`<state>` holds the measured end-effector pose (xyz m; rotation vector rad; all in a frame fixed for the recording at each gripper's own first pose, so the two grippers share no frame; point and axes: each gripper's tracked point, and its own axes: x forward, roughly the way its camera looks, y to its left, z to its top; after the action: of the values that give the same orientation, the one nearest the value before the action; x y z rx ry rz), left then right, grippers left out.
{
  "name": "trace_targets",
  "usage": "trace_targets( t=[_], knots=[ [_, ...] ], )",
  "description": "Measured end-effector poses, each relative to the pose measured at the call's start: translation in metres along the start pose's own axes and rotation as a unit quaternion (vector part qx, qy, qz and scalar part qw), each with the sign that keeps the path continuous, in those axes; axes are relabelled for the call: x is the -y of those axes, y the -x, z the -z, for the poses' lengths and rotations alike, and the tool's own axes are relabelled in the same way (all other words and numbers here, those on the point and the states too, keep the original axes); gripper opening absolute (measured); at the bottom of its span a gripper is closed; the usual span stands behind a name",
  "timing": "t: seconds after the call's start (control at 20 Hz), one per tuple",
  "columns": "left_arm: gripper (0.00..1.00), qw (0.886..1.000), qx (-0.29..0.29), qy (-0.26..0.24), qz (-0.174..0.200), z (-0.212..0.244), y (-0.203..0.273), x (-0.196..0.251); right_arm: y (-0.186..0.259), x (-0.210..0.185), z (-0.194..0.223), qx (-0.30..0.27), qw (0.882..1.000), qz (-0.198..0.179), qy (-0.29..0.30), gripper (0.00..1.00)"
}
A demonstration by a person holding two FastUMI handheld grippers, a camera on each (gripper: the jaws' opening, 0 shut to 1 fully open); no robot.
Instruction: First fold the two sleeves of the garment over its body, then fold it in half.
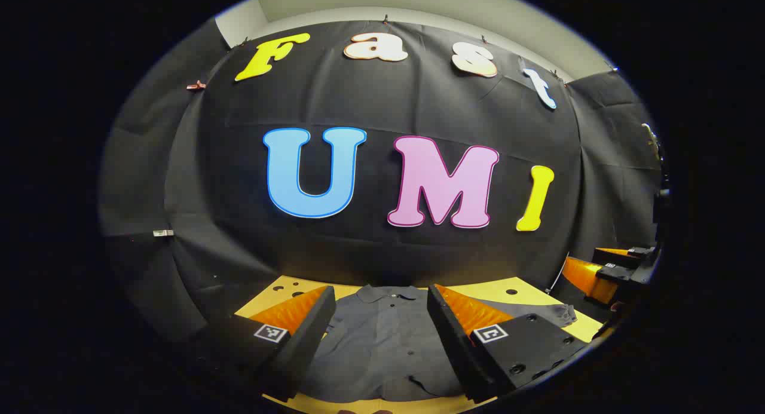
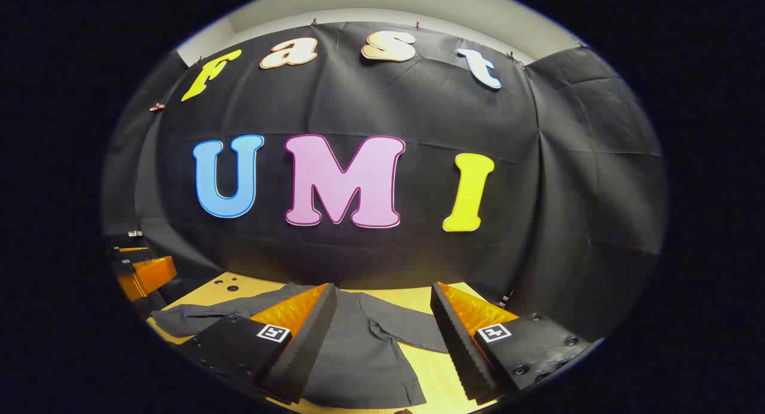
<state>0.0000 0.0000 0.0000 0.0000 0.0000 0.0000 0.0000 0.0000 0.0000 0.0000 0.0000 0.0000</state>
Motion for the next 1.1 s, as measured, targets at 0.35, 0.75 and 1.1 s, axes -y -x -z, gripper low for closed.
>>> trace_targets(
  t=[0.35,0.75,1.1],
  knots=[
    [0.97,1.000,-0.001,-0.003,-0.014,0.000,-0.018,-0.012,-0.019,-0.011,-0.005,0.008,1.000,-0.011,0.010,0.98],
    [0.97,0.999,-0.014,-0.005,-0.040,0.008,-0.026,-0.025,-0.032,-0.020,-0.006,0.010,0.999,-0.032,0.007,0.98],
    [0.97,0.998,-0.024,-0.003,-0.052,0.015,-0.027,-0.024,-0.044,-0.005,0.006,-0.011,0.999,-0.027,0.017,0.98]
  ],
)
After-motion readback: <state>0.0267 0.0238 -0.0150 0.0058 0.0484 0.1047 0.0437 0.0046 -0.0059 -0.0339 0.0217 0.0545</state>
